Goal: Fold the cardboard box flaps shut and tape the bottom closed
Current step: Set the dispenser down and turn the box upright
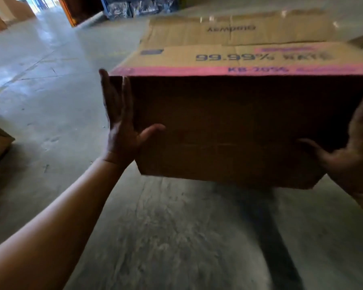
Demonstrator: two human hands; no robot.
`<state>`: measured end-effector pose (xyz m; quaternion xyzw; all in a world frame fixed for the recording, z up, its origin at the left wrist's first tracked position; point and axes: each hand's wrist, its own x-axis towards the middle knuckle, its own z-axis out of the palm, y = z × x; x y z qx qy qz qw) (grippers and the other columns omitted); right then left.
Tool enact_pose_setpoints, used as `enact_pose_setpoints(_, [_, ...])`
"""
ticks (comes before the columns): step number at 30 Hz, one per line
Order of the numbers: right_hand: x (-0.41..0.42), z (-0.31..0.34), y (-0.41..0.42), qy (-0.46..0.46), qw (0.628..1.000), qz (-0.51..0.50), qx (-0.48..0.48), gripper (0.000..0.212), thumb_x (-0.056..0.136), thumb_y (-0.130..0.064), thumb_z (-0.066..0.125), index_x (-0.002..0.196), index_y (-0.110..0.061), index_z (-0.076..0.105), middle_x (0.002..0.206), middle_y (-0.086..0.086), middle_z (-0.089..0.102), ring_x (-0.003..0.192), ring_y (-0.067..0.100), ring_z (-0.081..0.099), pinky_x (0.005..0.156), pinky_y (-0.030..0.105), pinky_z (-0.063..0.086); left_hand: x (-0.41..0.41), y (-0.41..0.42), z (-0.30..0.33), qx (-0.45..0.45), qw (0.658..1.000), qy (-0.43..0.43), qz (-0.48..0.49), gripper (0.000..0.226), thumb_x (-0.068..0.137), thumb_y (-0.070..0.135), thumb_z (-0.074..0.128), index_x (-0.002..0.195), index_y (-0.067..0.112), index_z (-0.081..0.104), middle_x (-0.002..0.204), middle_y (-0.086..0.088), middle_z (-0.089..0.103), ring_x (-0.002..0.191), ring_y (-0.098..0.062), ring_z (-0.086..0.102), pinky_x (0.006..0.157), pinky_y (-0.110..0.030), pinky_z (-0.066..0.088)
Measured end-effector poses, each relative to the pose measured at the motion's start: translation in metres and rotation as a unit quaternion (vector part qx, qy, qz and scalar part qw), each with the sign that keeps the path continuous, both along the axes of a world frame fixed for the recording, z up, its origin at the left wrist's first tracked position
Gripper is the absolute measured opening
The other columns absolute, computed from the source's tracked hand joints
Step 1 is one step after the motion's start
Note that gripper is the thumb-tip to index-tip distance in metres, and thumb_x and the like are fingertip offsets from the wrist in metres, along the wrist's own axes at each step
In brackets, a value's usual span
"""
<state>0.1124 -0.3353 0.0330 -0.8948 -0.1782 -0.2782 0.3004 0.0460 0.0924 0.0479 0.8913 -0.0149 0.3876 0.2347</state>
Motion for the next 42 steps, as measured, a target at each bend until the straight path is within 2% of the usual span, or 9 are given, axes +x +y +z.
enact_pose_setpoints(5, [-0.062,-0.047,-0.018,-0.069,0.993,-0.065,-0.066,0.112,0.078,-0.069,0.053,0.153,-0.004,0.0,0.151,0.04,-0.004,0.145,0.03,-0.014,0.119,0.046,0.008,-0.037,-0.011,-0.054,0.043,0.998,-0.004,-0.051,0.113,0.081,0.053,0.074,0.157,0.035,-0.008,0.158,-0.035,-0.009,0.15,-0.018,-0.022,0.124,-0.044,0.001])
enact_pose_setpoints(10, [-0.077,-0.084,-0.013,-0.05,0.995,-0.06,-0.063,0.109,0.076,-0.059,0.057,0.153,-0.019,-0.009,0.157,0.018,-0.018,0.145,0.024,-0.021,0.12,0.045,0.002,-0.045,-0.016,-0.094,0.056,0.998,0.031,-0.014,0.113,0.081,0.059,0.067,0.157,0.03,-0.012,0.156,-0.038,-0.005,0.15,-0.023,-0.024,0.123,-0.032,-0.003])
enact_pose_setpoints(15, [-0.09,-0.117,-0.009,-0.029,0.995,-0.068,-0.068,0.099,0.085,-0.069,0.042,0.154,-0.015,-0.004,0.156,0.023,-0.013,0.146,0.036,-0.014,0.117,0.055,0.013,-0.056,-0.025,-0.126,0.03,0.992,0.107,0.052,0.113,0.084,0.051,0.068,0.156,0.033,-0.018,0.158,-0.032,-0.011,0.145,-0.016,-0.034,0.115,-0.049,0.018])
enact_pose_setpoints(19, [-0.09,-0.111,-0.007,-0.011,0.995,-0.075,-0.064,0.098,0.085,-0.071,0.037,0.154,-0.014,-0.003,0.153,0.032,-0.01,0.146,0.033,-0.017,0.119,0.049,0.007,-0.054,-0.016,-0.13,0.11,0.975,0.179,0.079,0.093,0.092,0.073,0.031,0.16,0.015,0.007,0.16,-0.033,-0.012,0.141,-0.026,-0.042,0.121,-0.052,0.007])
enact_pose_setpoints(25, [-0.102,-0.099,-0.008,-0.052,0.997,-0.034,-0.054,0.093,0.086,-0.052,0.052,0.15,0.003,0.013,0.158,0.021,-0.011,0.147,0.039,-0.005,0.12,0.045,0.009,-0.067,-0.023,-0.114,0.065,0.994,0.087,0.023,0.106,0.086,0.058,0.062,0.158,0.027,-0.009,0.162,-0.018,-0.014,0.149,-0.017,-0.027,0.111,-0.062,0.029])
enact_pose_setpoints(30, [-0.104,-0.065,-0.017,-0.114,0.989,-0.099,0.002,0.08,0.089,-0.034,0.057,0.146,0.01,0.023,0.149,0.038,0.01,0.146,0.038,0.006,0.119,0.043,0.016,-0.065,-0.014,-0.08,0.042,0.997,0.052,0.043,0.086,0.092,0.066,0.045,0.158,0.023,0.009,0.16,-0.021,0.008,0.148,-0.039,0.019,0.111,-0.062,0.034])
enact_pose_setpoints(33, [-0.069,-0.042,-0.039,-0.13,0.986,-0.1,0.037,0.072,0.093,-0.036,0.056,0.15,-0.005,0.025,0.155,0.02,0.024,0.143,0.033,0.026,0.112,0.047,0.03,-0.044,-0.01,-0.031,0.019,0.998,0.021,0.051,0.08,0.093,0.069,0.038,0.155,0.02,0.028,0.157,-0.017,0.025,0.145,-0.034,0.029,0.112,-0.055,0.035])
enact_pose_setpoints(37, [-0.024,0.019,-0.039,-0.015,0.996,-0.053,0.07,0.06,0.091,-0.054,0.051,0.144,-0.028,0.041,0.143,0.005,0.047,0.127,0.022,0.048,0.099,0.046,0.045,0.01,0.004,0.025,-0.001,0.986,0.169,0.013,0.09,0.08,0.087,0.036,0.15,0.031,0.04,0.154,-0.003,0.04,0.139,-0.025,0.043,0.11,-0.048,0.04])
enact_pose_setpoints(42, [0.018,0.048,-0.024,0.28,0.949,-0.073,-0.124,0.096,0.074,-0.075,0.045,0.151,-0.021,0.029,0.158,0.005,0.025,0.142,0.024,0.03,0.114,0.037,0.026,0.046,0.008,0.032,0.046,0.888,0.457,-0.027,0.115,0.058,0.093,0.042,0.157,0.041,0.015,0.168,0.006,0.004,0.152,-0.028,0.018,0.123,-0.047,0.016])
